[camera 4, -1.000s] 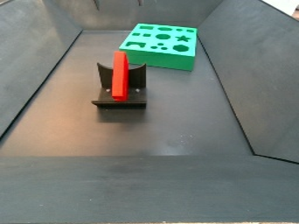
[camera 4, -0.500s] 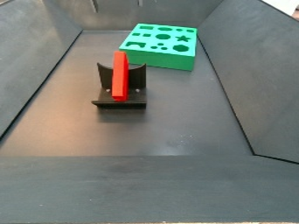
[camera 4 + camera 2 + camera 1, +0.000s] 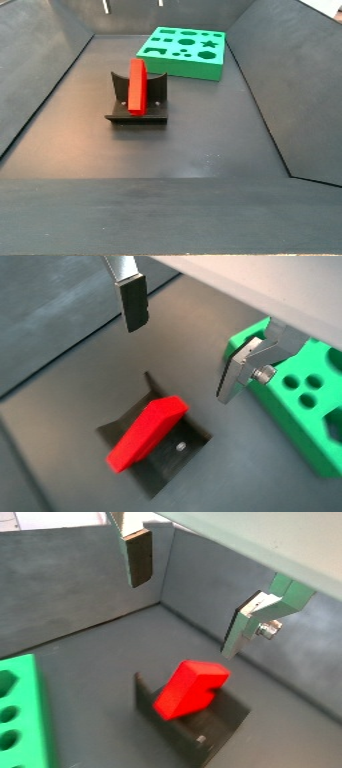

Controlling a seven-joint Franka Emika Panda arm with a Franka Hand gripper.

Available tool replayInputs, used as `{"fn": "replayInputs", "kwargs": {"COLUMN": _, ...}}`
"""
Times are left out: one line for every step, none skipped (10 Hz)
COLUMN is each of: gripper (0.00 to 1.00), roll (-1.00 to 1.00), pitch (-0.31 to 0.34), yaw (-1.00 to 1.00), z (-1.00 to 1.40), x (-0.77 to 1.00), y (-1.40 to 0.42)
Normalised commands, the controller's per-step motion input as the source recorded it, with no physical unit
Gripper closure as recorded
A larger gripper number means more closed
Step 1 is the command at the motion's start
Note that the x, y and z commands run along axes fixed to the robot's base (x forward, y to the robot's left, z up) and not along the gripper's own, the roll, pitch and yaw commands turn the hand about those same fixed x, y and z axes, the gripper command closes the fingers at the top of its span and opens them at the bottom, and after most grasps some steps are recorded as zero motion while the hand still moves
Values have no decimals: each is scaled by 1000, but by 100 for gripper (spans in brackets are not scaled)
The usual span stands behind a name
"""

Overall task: Pick up the double-square object. Move up. Rotate the double-square object. Place the double-square object on the fixture. Regrasp the double-square object. Move to above the board. Insert the double-square object.
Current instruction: Regrasp the double-square object.

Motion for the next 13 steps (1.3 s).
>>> {"fn": "replayInputs", "kwargs": {"gripper": 0, "roll": 1000, "pitch": -13, "yaw": 20, "z": 9, "x": -9, "y": -16}}
{"fn": "replayInputs", "kwargs": {"gripper": 0, "roll": 1000, "pitch": -4, "yaw": 22, "z": 3, "x": 12, "y": -20}}
{"fn": "replayInputs", "kwargs": {"gripper": 0, "roll": 1000, "pitch": 5, "yaw": 23, "z": -9, "x": 23, "y": -16}}
{"fn": "replayInputs", "kwargs": {"gripper": 0, "roll": 1000, "pitch": 18, "yaw": 27, "z": -9, "x": 37, "y": -24}}
{"fn": "replayInputs", "kwargs": {"gripper": 0, "roll": 1000, "pitch": 27, "yaw": 29, "z": -4, "x": 44, "y": -26}}
{"fn": "replayInputs", "kwargs": {"gripper": 0, "roll": 1000, "pitch": 59, "yaw": 38, "z": -10, "x": 65, "y": -28}}
{"fn": "replayInputs", "kwargs": {"gripper": 0, "roll": 1000, "pitch": 75, "yaw": 44, "z": -12, "x": 75, "y": -34}}
{"fn": "replayInputs", "kwargs": {"gripper": 0, "roll": 1000, "pitch": 122, "yaw": 67, "z": -12, "x": 87, "y": -35}}
{"fn": "replayInputs", "kwargs": {"gripper": 0, "roll": 789, "pitch": 143, "yaw": 87, "z": -11, "x": 95, "y": -42}}
{"fn": "replayInputs", "kwargs": {"gripper": 0, "roll": 597, "pitch": 141, "yaw": 106, "z": -16, "x": 96, "y": -42}}
{"fn": "replayInputs", "kwargs": {"gripper": 0, "roll": 469, "pitch": 134, "yaw": 121, "z": -18, "x": 96, "y": -41}}
{"fn": "replayInputs", "kwargs": {"gripper": 0, "roll": 243, "pitch": 105, "yaw": 154, "z": -4, "x": 81, "y": -28}}
{"fn": "replayInputs", "kwargs": {"gripper": 0, "roll": 159, "pitch": 38, "yaw": 137, "z": -1000, "x": 33, "y": 76}}
